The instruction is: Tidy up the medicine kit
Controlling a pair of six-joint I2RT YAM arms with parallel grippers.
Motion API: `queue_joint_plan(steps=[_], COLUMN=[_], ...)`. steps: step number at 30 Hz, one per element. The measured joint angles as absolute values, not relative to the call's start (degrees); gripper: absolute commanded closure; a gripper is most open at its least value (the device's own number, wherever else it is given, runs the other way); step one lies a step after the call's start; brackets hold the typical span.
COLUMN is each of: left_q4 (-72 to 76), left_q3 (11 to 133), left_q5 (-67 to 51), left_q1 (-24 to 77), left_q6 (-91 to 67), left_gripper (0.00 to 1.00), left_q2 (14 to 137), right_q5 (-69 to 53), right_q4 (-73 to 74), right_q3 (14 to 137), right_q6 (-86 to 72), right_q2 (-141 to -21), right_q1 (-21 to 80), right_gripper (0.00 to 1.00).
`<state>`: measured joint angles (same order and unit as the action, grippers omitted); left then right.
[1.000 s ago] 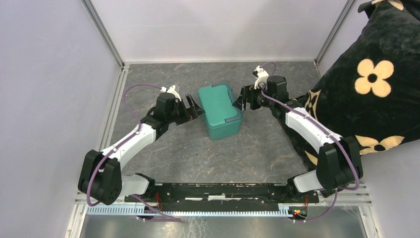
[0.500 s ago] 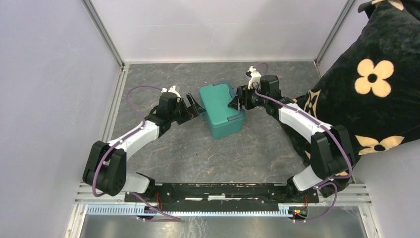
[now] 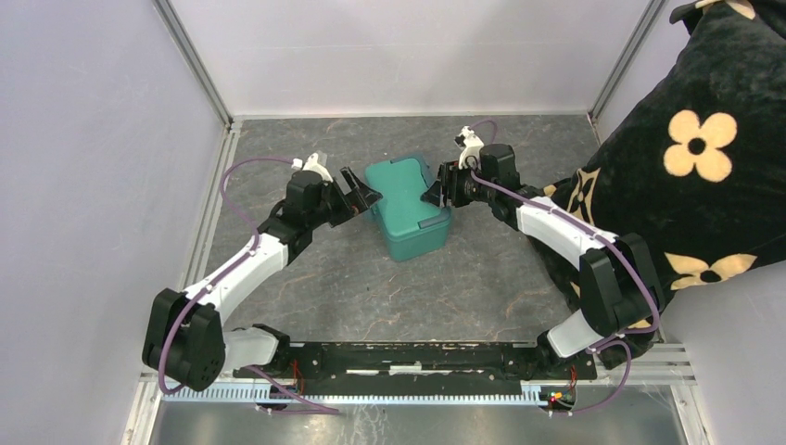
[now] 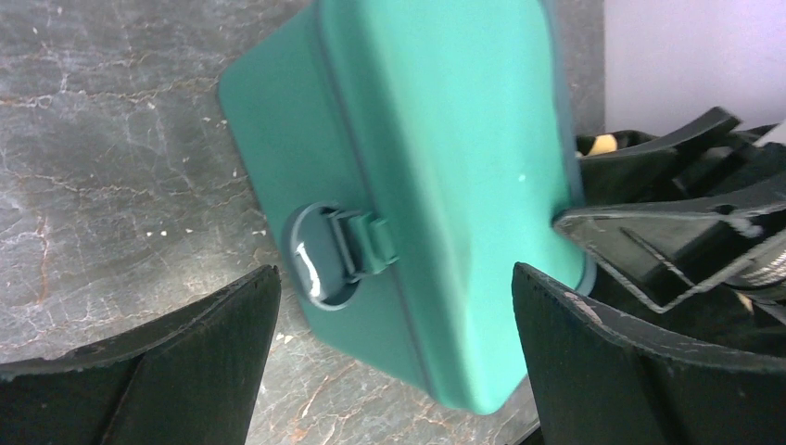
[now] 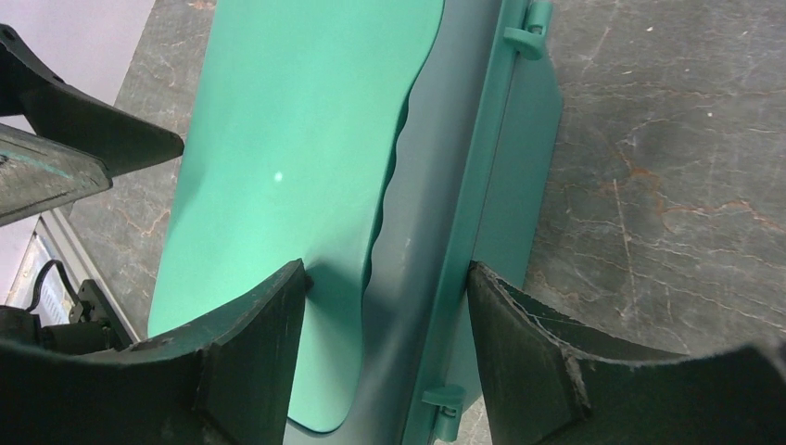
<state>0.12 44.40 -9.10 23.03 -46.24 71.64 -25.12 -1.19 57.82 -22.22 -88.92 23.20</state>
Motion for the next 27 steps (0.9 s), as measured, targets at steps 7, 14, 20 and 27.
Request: queue_joint_plan(steps=[7, 14, 20, 27], left_q4=[0.16, -1.30, -3.90, -4.80], left_q3=[44.40, 44.40, 44.40, 44.34], left_q5=[-9.10, -7.81, -6.15, -5.67], left_q1=[23.03, 23.03, 23.03, 23.00], left_q6=[-46.28, -46.54, -46.65, -46.85], left_gripper=[0.00, 0.00, 0.00, 0.00], left_q2=[72.12, 72.82, 72.82, 72.79], right_q5=[-25.12, -24.75, -24.36, -23.97], right_q4=[-1.67, -1.69, -2.42, -3.66], right_q3=[57.39, 56.75, 56.07, 54.70], right_q6=[-23.18, -23.97, -24.47, -25.54], right_q2=[-88.68, -88.03, -87.64, -86.83], right_q1=[24.56, 25.41, 26.15, 26.94], right_gripper=[0.33, 0.33, 0.33, 0.33])
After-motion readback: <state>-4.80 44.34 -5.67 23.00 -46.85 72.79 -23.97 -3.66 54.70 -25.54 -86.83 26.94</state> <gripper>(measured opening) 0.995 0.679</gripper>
